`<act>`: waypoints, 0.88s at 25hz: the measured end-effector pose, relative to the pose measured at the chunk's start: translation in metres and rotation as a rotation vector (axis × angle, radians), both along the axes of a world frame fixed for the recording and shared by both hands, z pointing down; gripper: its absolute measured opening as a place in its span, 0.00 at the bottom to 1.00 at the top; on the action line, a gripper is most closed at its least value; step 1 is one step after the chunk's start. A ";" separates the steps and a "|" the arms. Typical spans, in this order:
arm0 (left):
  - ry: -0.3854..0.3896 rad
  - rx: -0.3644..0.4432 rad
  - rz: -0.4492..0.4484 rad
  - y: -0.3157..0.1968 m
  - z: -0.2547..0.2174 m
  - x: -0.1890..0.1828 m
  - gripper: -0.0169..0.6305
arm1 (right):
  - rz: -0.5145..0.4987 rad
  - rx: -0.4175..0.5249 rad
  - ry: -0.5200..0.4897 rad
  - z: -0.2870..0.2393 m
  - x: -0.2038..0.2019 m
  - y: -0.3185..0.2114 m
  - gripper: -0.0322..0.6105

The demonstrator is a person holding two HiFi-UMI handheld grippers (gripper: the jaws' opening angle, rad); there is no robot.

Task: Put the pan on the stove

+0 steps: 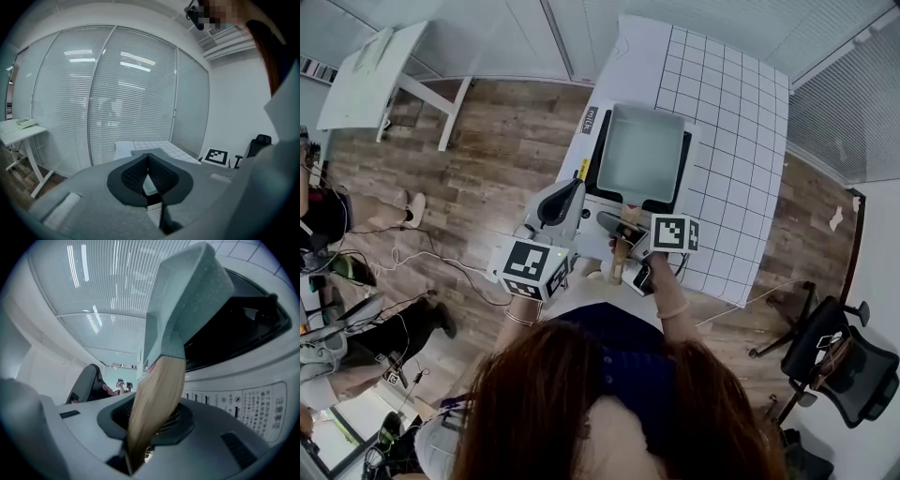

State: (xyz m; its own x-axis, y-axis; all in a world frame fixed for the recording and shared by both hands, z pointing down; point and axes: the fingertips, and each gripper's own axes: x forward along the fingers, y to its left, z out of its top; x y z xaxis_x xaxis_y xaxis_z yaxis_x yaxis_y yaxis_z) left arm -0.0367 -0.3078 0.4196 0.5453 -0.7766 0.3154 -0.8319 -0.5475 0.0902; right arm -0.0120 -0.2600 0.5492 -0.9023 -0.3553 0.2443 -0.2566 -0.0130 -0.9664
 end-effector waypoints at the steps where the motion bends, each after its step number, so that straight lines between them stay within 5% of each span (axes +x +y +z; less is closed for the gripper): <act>1: 0.000 0.001 -0.001 0.000 -0.001 -0.001 0.04 | 0.004 -0.002 -0.006 0.000 0.000 -0.001 0.20; 9: -0.004 0.014 -0.003 0.005 -0.003 -0.005 0.04 | 0.054 -0.013 -0.008 0.004 0.012 -0.005 0.32; 22: 0.003 0.028 0.014 0.010 -0.009 -0.005 0.04 | 0.112 -0.016 -0.019 -0.002 0.024 -0.005 0.33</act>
